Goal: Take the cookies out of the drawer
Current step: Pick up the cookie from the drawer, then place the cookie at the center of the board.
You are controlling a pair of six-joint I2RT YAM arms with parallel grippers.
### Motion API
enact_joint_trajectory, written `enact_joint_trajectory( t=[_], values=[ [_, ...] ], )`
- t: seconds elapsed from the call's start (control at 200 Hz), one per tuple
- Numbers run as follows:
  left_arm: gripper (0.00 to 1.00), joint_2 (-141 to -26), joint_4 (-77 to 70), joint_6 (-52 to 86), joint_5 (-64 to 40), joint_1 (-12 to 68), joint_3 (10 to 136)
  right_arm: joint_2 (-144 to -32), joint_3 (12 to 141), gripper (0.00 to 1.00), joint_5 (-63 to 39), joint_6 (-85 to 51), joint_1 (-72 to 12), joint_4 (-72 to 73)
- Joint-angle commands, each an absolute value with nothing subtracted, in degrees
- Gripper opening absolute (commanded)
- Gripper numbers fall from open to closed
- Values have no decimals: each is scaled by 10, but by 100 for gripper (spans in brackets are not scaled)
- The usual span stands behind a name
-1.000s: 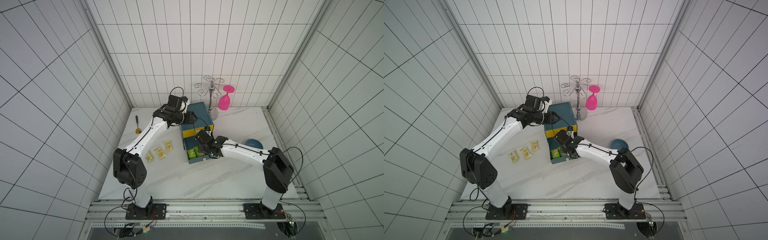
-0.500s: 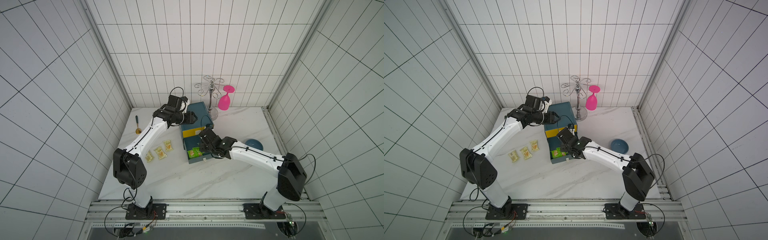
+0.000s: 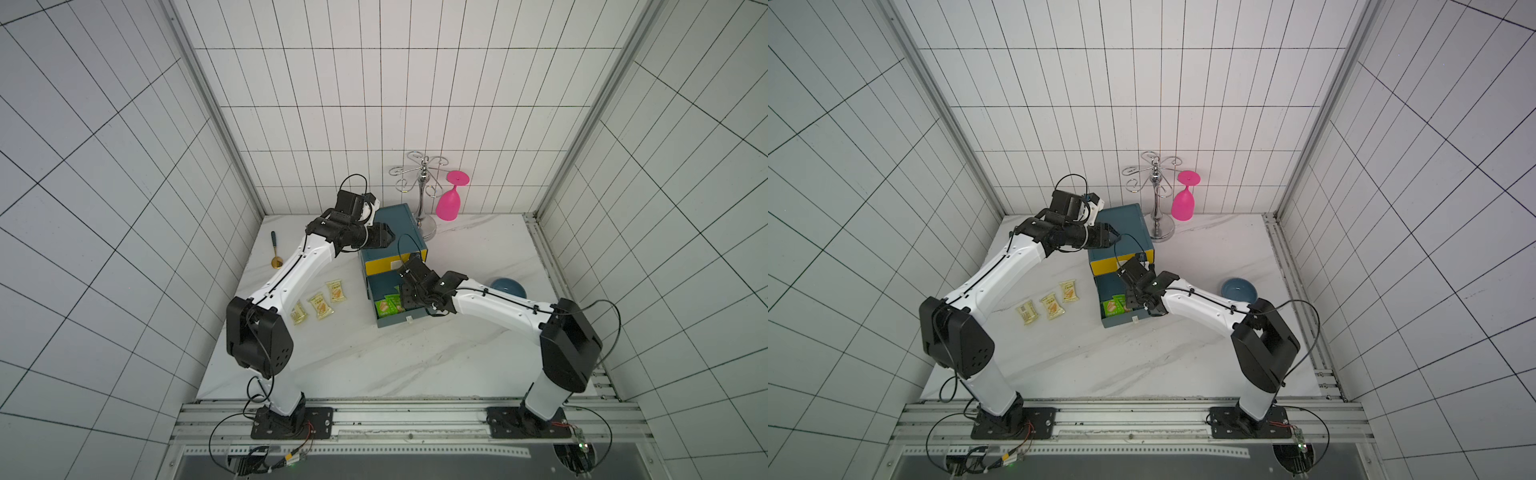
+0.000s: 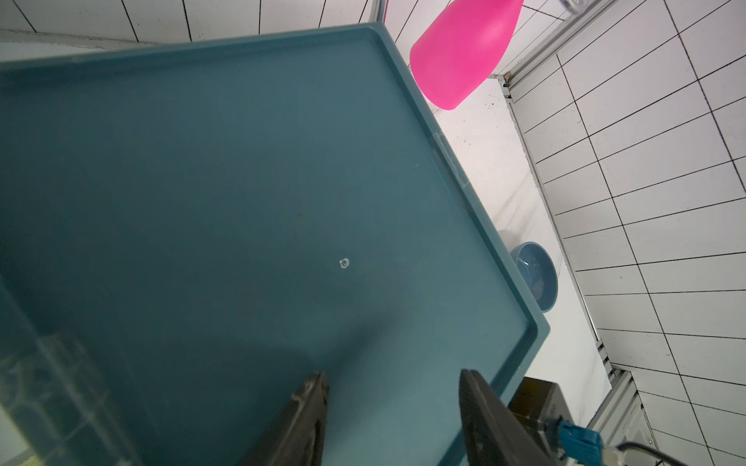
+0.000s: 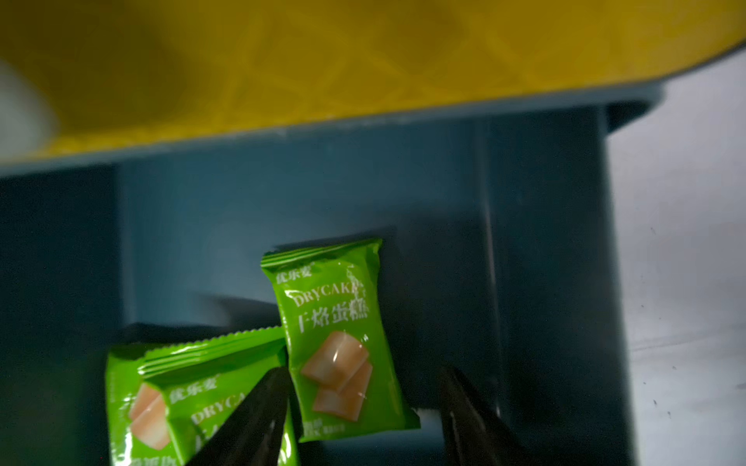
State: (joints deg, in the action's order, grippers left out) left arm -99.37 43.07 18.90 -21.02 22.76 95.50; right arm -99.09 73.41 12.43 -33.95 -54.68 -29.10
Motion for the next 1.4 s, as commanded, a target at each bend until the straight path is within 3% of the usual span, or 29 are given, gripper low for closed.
enact_joint_trajectory(
  t=[0.0,0.375,0.515,0.66,1.395],
  values=[
    [56,-1017,510,193,-195,226,933,-1002,765,64,112,-316,-539,-315],
    [56,-1022,508,193,-199,226,937,-1067,806,64,102,-288,-537,-347],
    [56,-1025,511,195,-200,226,939,-1079,815,52,113,-292,-535,-358],
    [56,-1025,513,192,-198,227,939,-1076,817,32,125,-295,-534,-358],
    [56,-1028,514,192,-195,226,940,-877,809,28,171,-302,-521,-381]
  ],
)
